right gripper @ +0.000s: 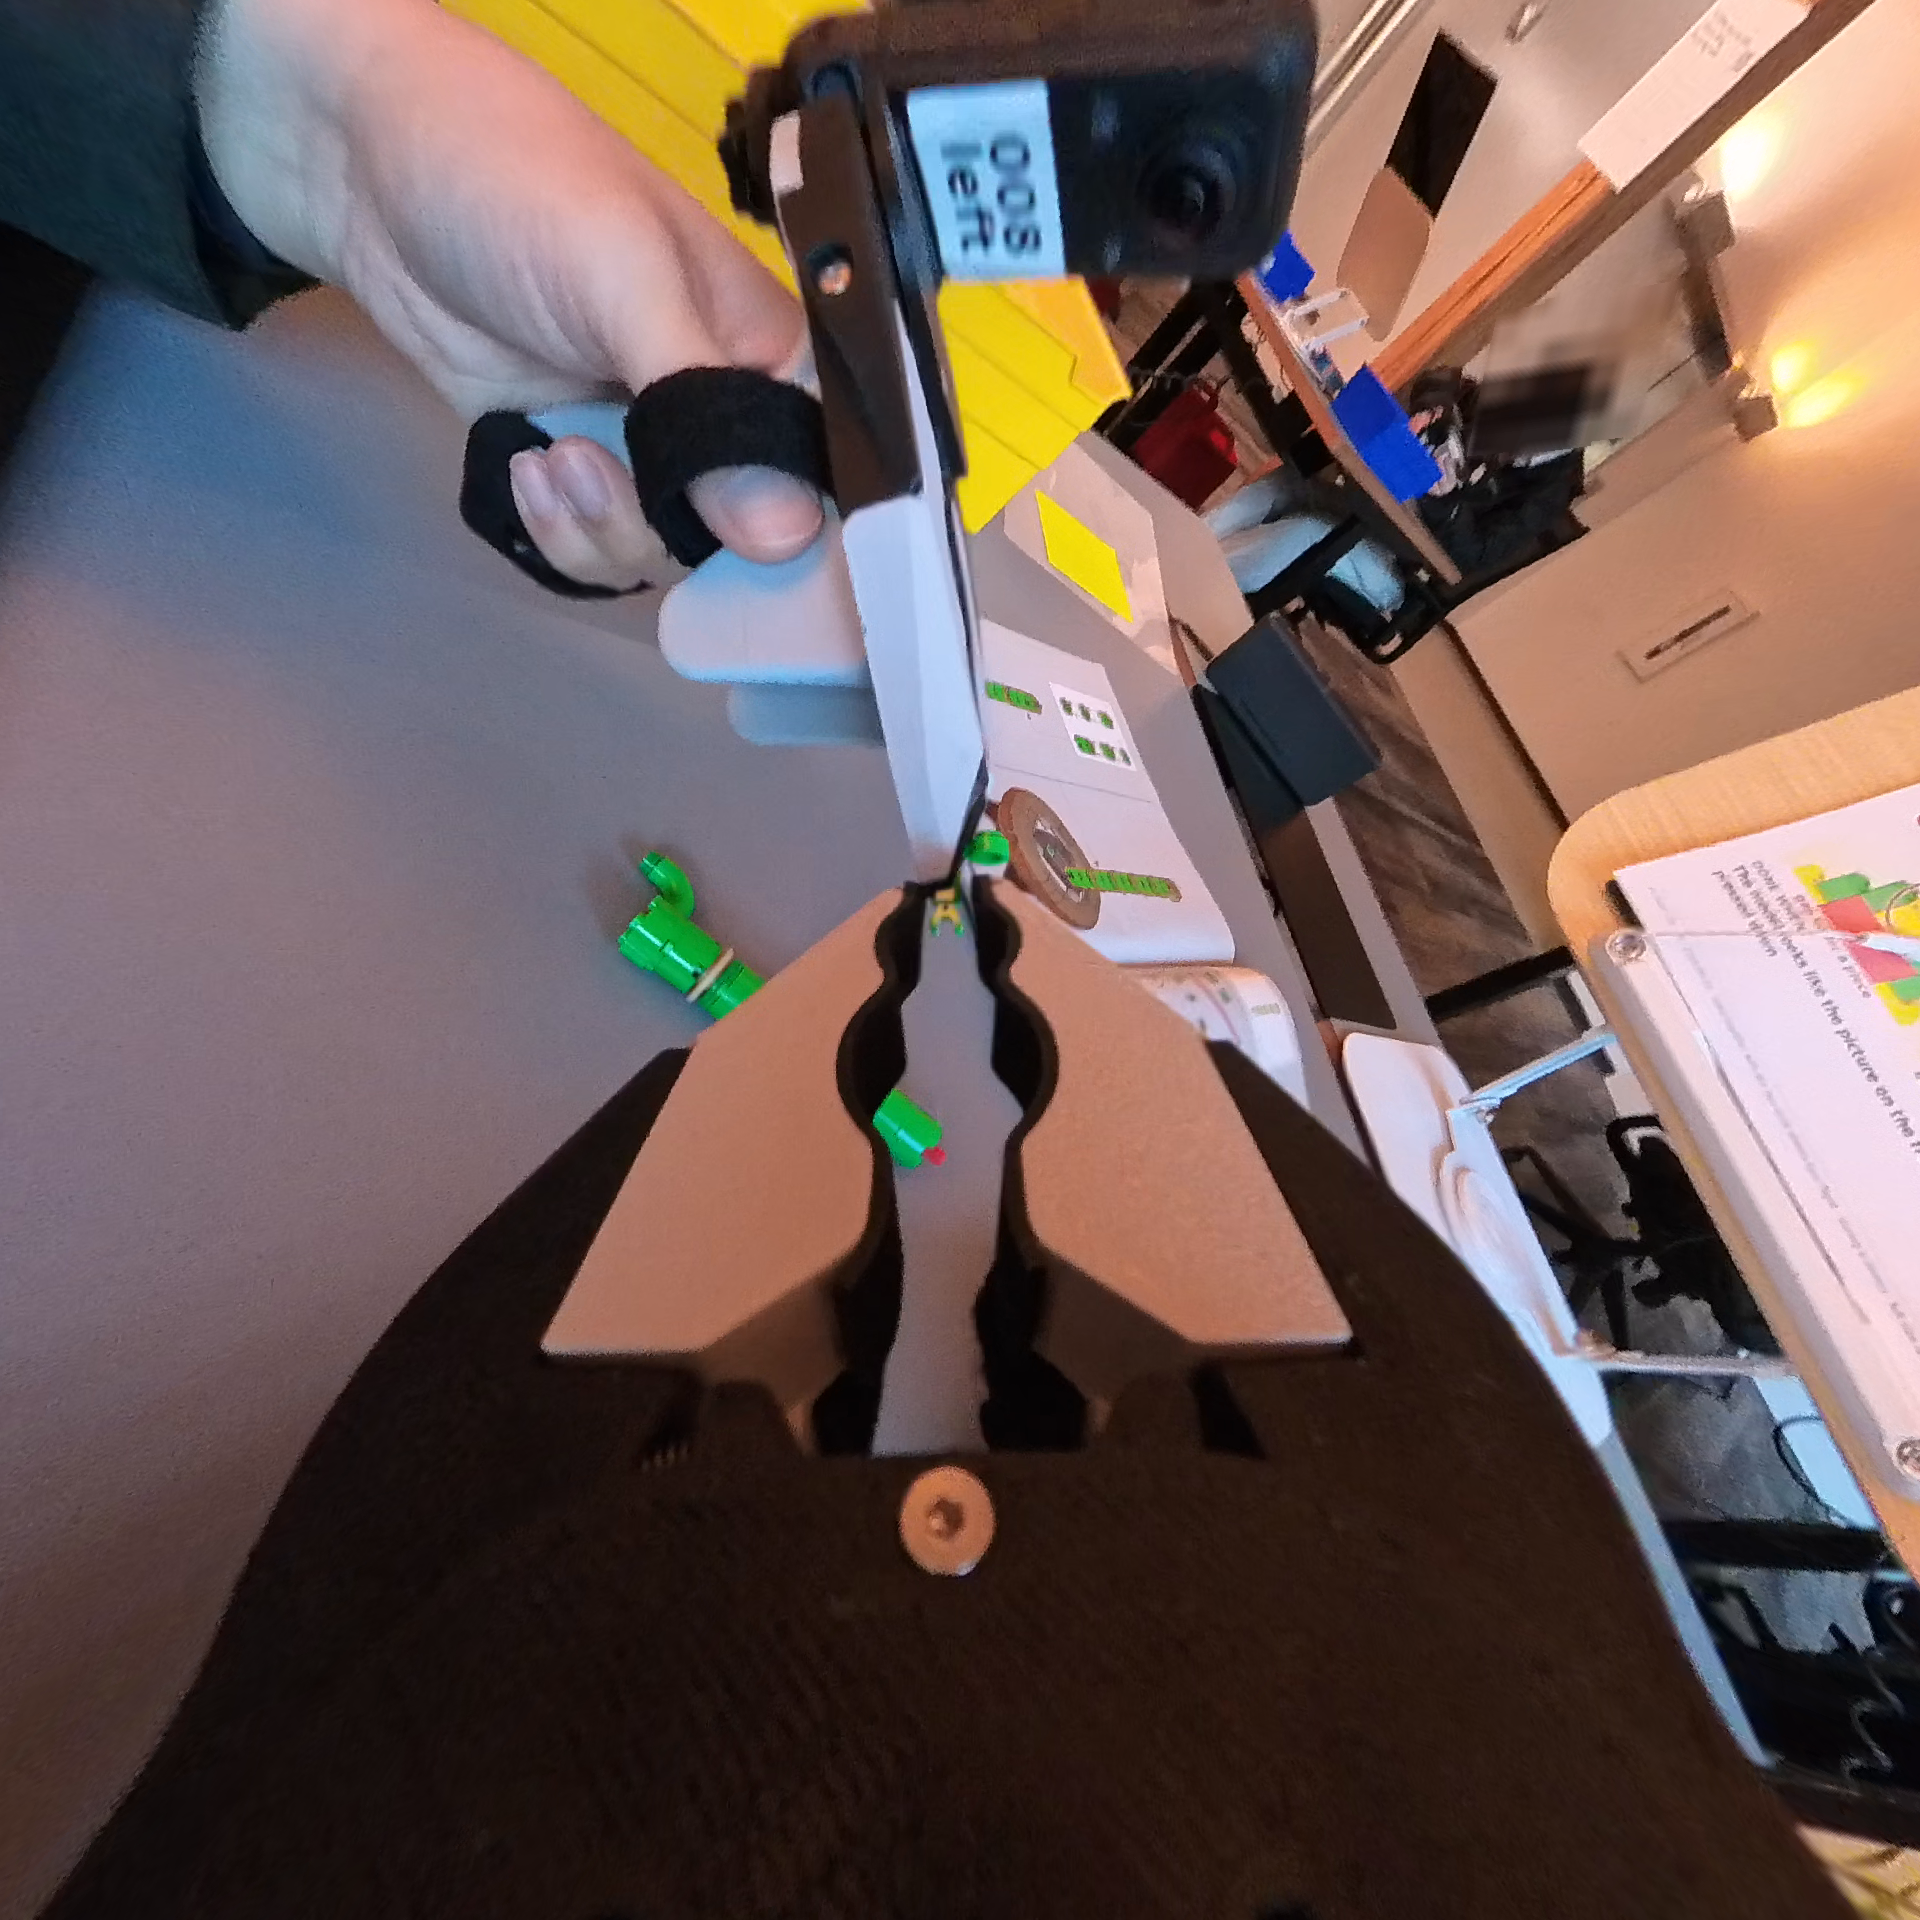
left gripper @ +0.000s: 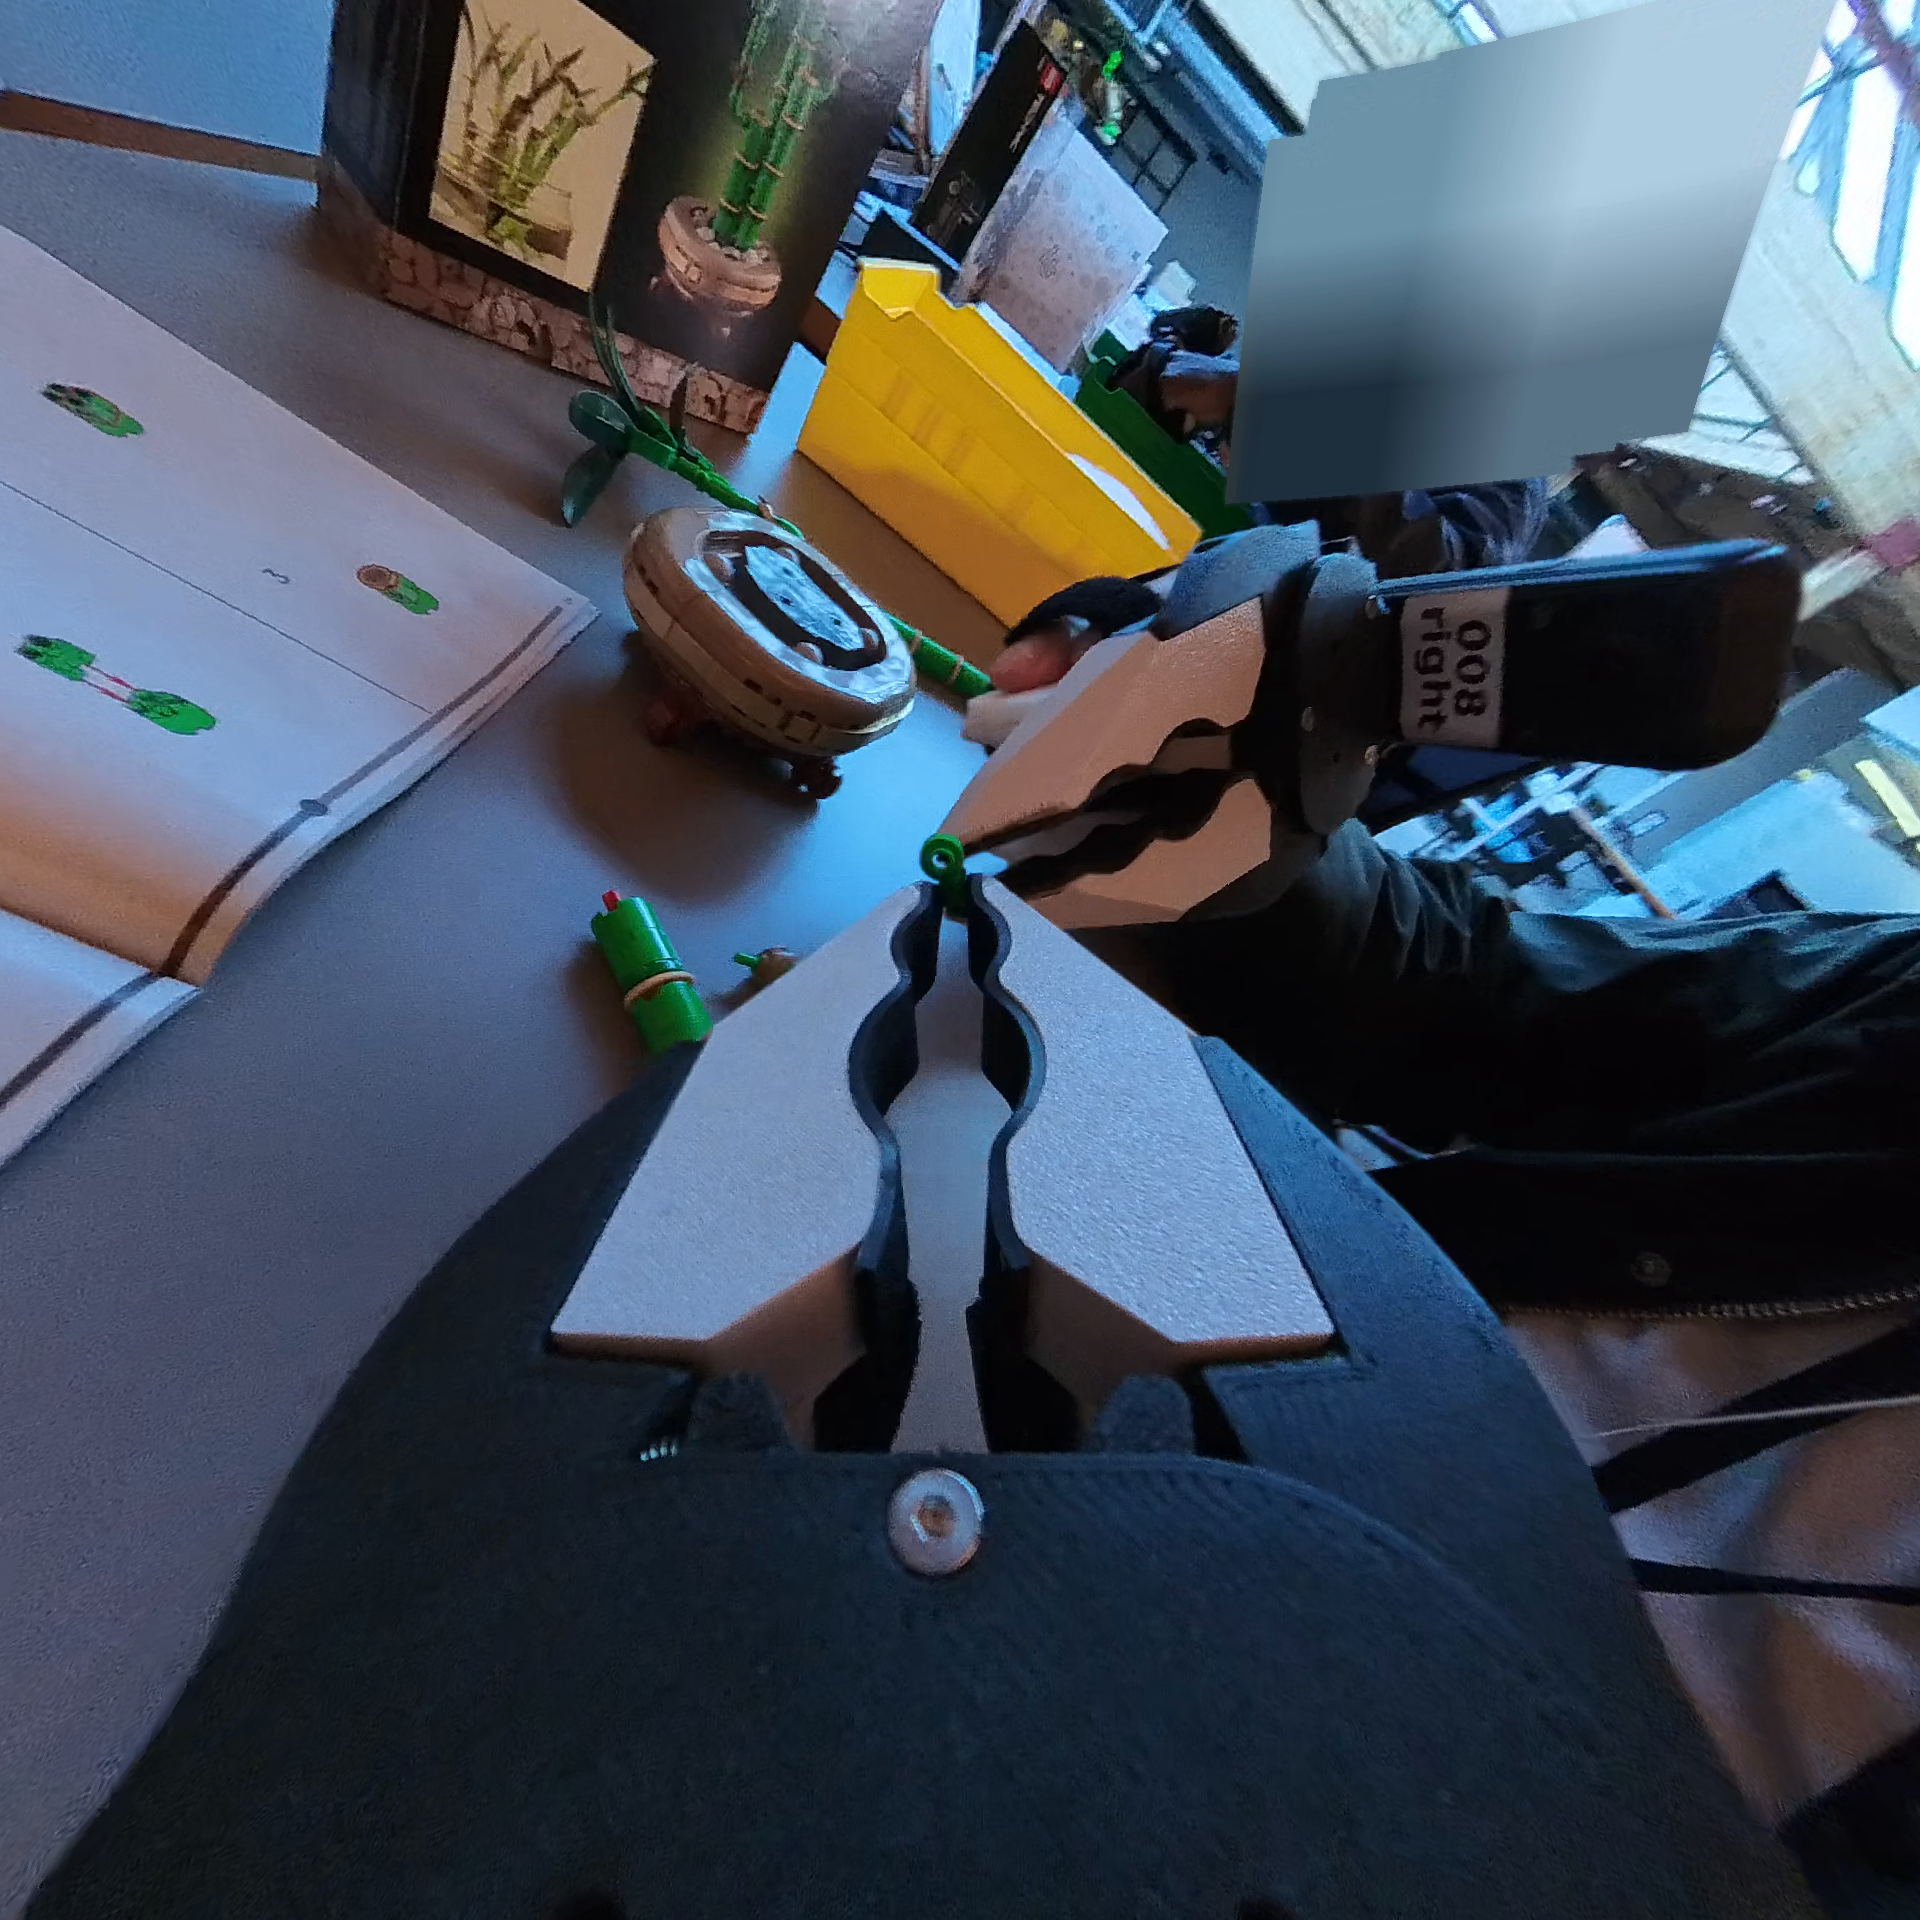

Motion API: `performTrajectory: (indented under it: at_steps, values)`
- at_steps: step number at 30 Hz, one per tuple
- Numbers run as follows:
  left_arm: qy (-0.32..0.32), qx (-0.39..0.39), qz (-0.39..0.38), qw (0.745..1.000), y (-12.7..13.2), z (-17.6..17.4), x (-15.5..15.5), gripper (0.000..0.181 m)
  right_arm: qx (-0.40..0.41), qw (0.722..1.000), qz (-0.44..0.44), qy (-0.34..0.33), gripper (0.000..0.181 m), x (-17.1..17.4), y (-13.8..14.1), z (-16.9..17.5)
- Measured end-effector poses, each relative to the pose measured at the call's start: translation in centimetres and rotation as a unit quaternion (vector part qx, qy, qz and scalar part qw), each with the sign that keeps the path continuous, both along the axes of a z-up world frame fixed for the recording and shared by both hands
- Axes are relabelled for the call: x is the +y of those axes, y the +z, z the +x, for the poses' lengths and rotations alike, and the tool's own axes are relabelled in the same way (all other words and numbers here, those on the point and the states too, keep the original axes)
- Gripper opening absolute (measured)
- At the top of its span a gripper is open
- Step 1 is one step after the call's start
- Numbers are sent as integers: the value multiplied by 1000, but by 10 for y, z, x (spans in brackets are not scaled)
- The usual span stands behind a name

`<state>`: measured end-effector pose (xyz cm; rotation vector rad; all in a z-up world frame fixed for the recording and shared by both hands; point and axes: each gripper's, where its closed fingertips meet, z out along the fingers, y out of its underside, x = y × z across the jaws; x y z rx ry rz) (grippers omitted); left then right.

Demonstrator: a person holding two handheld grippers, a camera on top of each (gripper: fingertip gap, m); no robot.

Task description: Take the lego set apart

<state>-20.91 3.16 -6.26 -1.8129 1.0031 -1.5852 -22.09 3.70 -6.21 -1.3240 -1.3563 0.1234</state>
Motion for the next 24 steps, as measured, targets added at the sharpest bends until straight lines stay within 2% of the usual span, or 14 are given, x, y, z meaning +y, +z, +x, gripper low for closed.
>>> performTrajectory:
  at_steps: [2, 3, 4, 10, 24]
  values:
    - [-4, -18, -24, 1000, 4, 0, 0, 3, 5, 1000, 11, 0, 14, 0, 4, -1]
    - [-8, -24, -35, 999, 5, 0, -1, 3, 3, 1000, 5, 0, 6, -1, 3, -1]
    - [-9, -24, -41, 999, 5, 0, -1, 3, 0, 1000, -1, -3, 5, -1, 2, -1]
    - [-3, -35, -32, 999, 11, -5, 4, 3, -1, 1000, 2, -6, 4, -1, 4, 1]
    - [-14, -11, -8, 1000, 3, -2, -1, 0, 8, 1000, -22, 4, 4, -2, -2, -1]
